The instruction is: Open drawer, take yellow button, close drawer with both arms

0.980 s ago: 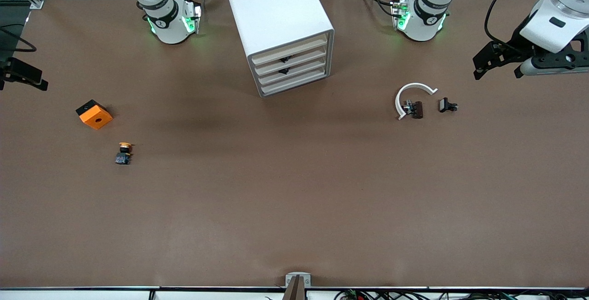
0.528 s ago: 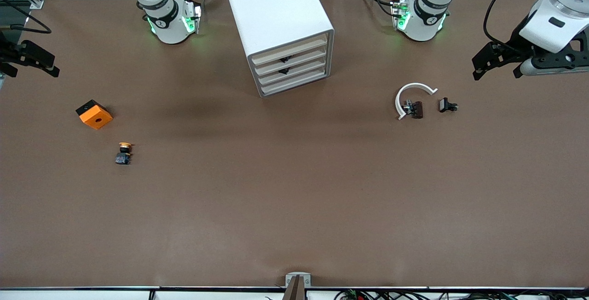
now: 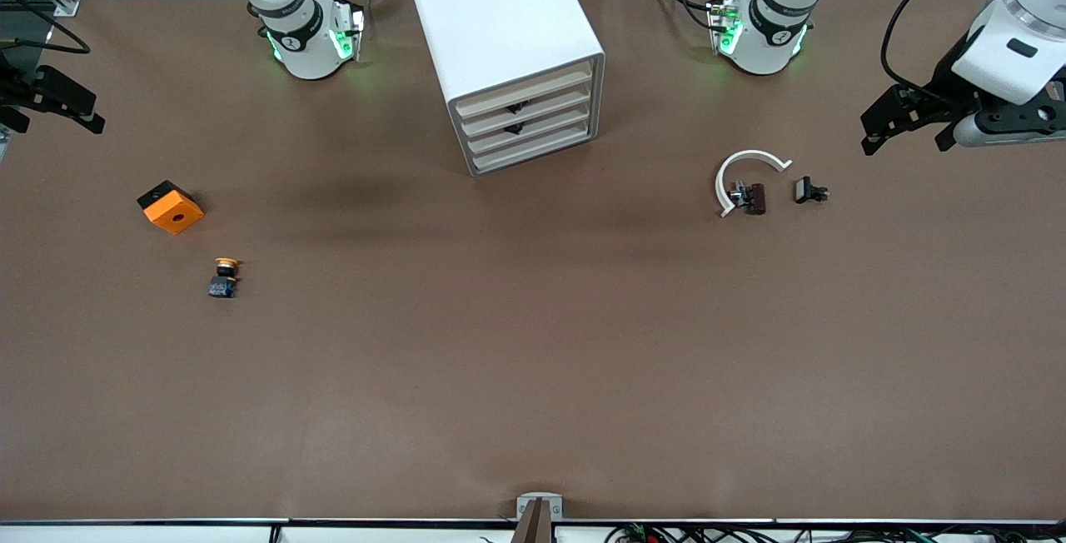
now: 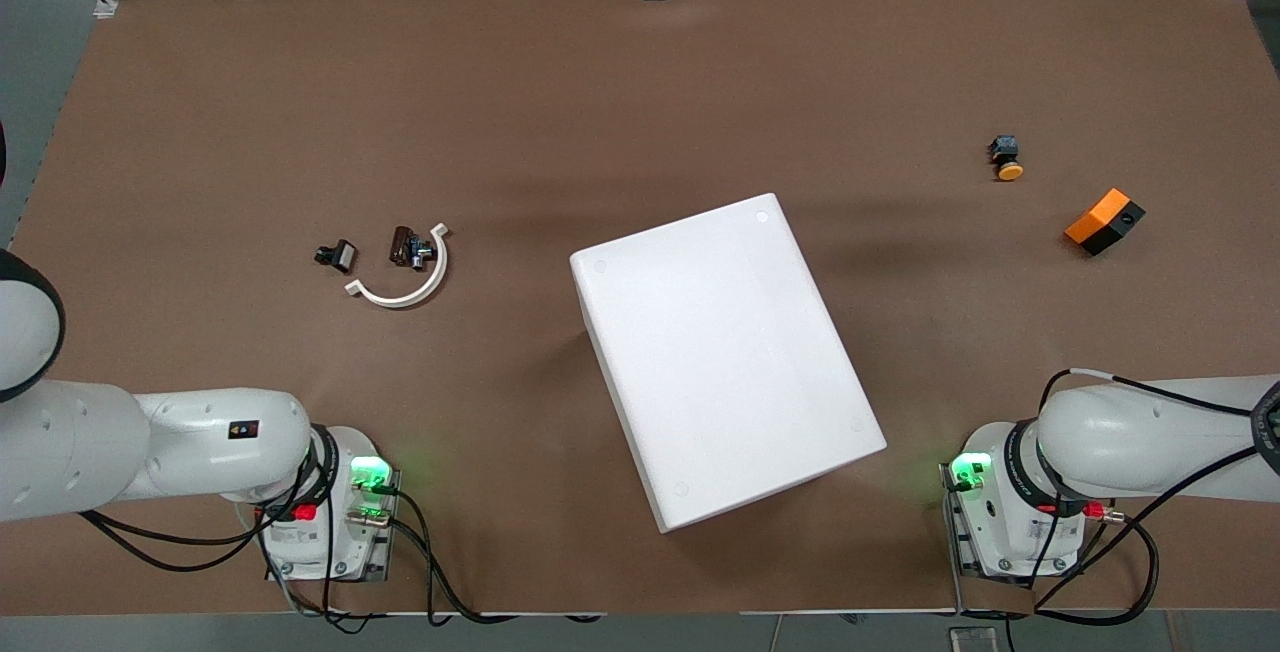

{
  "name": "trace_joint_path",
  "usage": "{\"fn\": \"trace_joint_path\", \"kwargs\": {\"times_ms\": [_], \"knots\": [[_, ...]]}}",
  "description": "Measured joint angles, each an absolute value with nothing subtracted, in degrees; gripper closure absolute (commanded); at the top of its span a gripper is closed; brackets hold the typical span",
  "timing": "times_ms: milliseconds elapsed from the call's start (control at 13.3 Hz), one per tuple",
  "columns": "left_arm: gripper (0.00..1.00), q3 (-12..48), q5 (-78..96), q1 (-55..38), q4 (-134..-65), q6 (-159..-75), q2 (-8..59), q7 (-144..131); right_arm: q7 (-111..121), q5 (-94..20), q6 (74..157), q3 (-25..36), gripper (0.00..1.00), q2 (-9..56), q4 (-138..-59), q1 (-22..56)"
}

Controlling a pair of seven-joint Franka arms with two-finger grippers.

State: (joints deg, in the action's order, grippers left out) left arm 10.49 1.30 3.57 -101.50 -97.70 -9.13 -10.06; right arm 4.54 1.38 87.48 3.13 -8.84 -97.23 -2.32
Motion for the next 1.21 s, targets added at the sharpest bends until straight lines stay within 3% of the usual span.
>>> {"fn": "trace_joint_path", "kwargs": {"times_ms": [1207], "knots": [[0.00, 10.17, 0.50, 4.03, -99.10, -96.48, -7.42, -10.05, 4.53, 1.38, 87.12, 2.61, 0.00, -8.95, -94.86, -2.33]]}}
